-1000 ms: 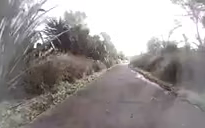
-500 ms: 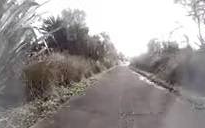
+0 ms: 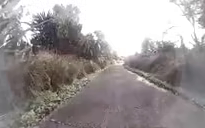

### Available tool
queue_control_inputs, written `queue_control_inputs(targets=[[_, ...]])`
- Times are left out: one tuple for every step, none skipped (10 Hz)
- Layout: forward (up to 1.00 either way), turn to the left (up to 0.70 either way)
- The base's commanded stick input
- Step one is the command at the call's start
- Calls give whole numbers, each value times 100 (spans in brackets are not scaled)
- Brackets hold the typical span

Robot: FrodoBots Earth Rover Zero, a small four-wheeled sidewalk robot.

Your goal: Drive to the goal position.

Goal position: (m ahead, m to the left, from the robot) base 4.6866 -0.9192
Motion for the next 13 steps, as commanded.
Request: queue_control_inputs(targets=[[70,-35],[70,-35],[70,-35],[70,-26],[70,-15],[70,-3],[70,0],[70,0],[70,0],[70,-2],[70,-11],[70,-32],[70,-35]])
